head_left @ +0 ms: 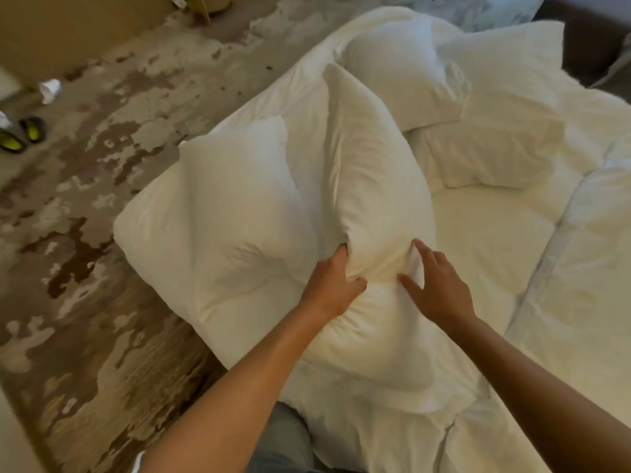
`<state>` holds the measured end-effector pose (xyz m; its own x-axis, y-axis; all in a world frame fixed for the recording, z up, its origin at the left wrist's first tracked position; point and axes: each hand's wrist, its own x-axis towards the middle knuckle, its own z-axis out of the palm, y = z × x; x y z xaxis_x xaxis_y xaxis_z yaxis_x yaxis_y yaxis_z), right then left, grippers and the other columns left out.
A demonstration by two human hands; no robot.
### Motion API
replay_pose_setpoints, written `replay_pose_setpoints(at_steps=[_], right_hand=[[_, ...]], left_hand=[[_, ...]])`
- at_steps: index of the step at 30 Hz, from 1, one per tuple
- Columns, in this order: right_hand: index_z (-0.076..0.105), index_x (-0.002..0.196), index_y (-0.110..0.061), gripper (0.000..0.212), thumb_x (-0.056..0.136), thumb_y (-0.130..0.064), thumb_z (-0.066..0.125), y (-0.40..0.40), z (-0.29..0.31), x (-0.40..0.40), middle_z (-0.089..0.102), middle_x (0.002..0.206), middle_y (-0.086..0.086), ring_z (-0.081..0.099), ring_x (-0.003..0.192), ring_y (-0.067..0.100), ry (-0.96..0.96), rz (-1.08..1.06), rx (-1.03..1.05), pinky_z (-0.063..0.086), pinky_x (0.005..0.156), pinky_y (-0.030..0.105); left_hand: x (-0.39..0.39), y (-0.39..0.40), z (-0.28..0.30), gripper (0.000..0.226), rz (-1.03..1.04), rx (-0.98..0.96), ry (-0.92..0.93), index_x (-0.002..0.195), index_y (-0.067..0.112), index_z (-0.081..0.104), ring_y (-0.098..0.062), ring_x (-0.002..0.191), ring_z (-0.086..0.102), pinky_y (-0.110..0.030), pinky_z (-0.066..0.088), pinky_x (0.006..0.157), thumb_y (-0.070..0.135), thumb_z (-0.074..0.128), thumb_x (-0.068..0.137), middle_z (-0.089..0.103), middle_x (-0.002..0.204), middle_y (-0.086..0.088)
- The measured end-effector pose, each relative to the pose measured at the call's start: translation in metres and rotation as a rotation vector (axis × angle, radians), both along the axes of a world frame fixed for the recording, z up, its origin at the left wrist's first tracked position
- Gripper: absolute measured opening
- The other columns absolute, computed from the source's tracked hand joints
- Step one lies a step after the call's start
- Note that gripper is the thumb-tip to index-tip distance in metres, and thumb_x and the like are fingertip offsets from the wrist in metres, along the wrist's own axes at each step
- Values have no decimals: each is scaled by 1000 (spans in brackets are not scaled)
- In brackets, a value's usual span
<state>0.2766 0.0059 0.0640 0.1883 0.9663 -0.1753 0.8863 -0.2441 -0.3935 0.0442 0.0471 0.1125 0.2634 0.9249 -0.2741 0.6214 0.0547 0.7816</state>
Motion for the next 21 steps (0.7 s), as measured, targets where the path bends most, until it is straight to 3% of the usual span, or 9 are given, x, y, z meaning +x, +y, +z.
replay_pose_setpoints(at_steps=[3, 5, 9, 11, 13, 15, 17, 19, 21], right_hand=[[29, 158, -31, 75, 97, -63, 57, 13, 41, -7, 46, 154, 2, 51, 136, 26, 77, 70, 299, 53, 95, 43], [32, 158, -29, 74, 97, -64, 55, 26, 64, -18, 45, 157, -1, 46, 141, 22, 112, 215, 414, 45, 105, 37], [27, 161, -34, 77, 95, -66, 48, 52, 77, -50, 34, 167, -2, 28, 155, 22, -25, 623, 280, 30, 125, 50], [29, 162, -32, 83, 91, -70, 47, 60, 69, -60, 31, 169, -1, 19, 159, 21, -137, 783, 202, 13, 130, 49], [42, 157, -28, 85, 88, -77, 44, 62, 56, -63, 41, 164, 0, 23, 158, 21, -230, 908, 169, 5, 131, 45], [61, 139, -24, 78, 89, -82, 41, 59, 42, -60, 61, 142, 1, 44, 145, 23, -296, 982, 221, 10, 130, 45], [68, 114, -22, 71, 93, -82, 36, 54, 29, -56, 69, 109, -2, 62, 113, 22, -323, 1024, 339, 27, 125, 44], [67, 96, -21, 68, 97, -80, 32, 48, 19, -52, 66, 88, -4, 64, 89, 22, -337, 1048, 392, 43, 109, 40], [65, 84, -22, 68, 100, -77, 29, 41, 13, -49, 64, 78, -4, 62, 78, 22, -396, 1051, 361, 48, 92, 38]], left_hand=[[-19, -20, 30, 51, -129, 33, 134, 126, 23, 53, -24, 92, 68, -41, 60, 81, 33, 70, 79, 71, 106, -2], [-33, -40, 41, 51, -205, 45, 219, 127, 26, 50, -24, 91, 68, -42, 60, 78, 35, 67, 80, 70, 105, -2], [-56, -85, 44, 55, -295, 81, 352, 133, 29, 43, -27, 91, 67, -40, 58, 73, 40, 65, 85, 68, 107, -6], [-61, -106, 38, 48, -309, 76, 369, 128, 28, 42, -27, 86, 66, -43, 58, 71, 41, 62, 87, 67, 102, -6], [-65, -124, 29, 47, -296, 51, 378, 129, 28, 41, -27, 84, 65, -46, 58, 71, 42, 60, 88, 66, 102, -7], [-69, -137, 20, 50, -278, 31, 389, 133, 28, 39, -29, 87, 65, -46, 58, 74, 42, 59, 89, 66, 106, -8], [-73, -147, 13, 51, -258, 18, 391, 134, 29, 38, -29, 89, 66, -46, 58, 76, 45, 58, 90, 66, 109, -8], [-72, -153, 8, 55, -232, -9, 404, 134, 30, 35, -27, 89, 66, -46, 58, 76, 54, 57, 90, 65, 109, -7], [-64, -156, 1, 68, -189, -39, 442, 136, 29, 33, -25, 87, 65, -41, 57, 71, 70, 52, 86, 65, 108, -4]])
